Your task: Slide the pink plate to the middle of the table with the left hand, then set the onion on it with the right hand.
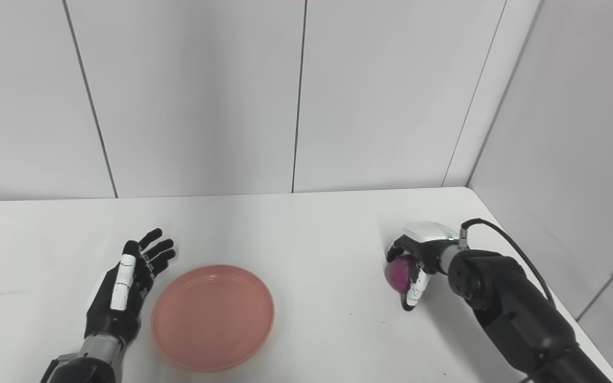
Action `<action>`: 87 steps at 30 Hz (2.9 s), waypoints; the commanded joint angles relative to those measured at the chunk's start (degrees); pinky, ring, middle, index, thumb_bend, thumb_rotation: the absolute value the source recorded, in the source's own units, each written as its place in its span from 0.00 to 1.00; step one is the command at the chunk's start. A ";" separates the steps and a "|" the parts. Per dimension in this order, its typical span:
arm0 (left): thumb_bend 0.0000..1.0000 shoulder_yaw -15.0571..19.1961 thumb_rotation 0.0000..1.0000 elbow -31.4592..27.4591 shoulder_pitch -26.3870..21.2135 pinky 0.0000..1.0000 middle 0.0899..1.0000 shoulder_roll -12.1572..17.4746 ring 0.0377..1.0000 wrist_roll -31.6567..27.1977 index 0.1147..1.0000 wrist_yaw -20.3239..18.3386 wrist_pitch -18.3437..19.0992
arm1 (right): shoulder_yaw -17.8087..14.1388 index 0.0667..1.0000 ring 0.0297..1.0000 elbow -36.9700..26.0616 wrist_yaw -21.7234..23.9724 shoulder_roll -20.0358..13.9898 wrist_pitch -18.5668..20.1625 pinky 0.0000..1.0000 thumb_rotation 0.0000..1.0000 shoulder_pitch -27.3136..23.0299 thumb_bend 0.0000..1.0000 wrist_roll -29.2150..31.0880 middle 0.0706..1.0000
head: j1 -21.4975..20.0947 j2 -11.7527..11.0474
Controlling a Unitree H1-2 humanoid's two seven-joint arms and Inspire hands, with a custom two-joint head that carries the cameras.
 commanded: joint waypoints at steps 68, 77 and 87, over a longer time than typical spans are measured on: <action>0.76 -1.03 0.90 7.14 3.26 0.93 0.80 -4.06 0.83 2.05 0.80 2.38 3.68 | 1.78 0.49 0.33 -19.78 11.67 11.13 -4.97 0.29 0.01 -22.68 0.53 1.16 0.38 | 9.04 -0.28; 0.73 -1.46 0.92 7.57 3.26 0.93 0.79 -5.66 0.82 3.18 0.80 3.84 3.08 | 3.20 0.49 0.36 -20.72 10.79 15.92 -6.80 0.31 0.01 -20.37 0.53 2.30 0.40 | 13.10 -0.57; 0.73 -1.86 0.92 8.50 3.11 0.90 0.78 -7.63 0.82 4.66 0.80 5.64 2.66 | 6.21 0.45 0.45 -19.95 9.34 17.85 -9.82 0.40 0.00 -16.84 0.53 1.03 0.45 | 17.01 -0.66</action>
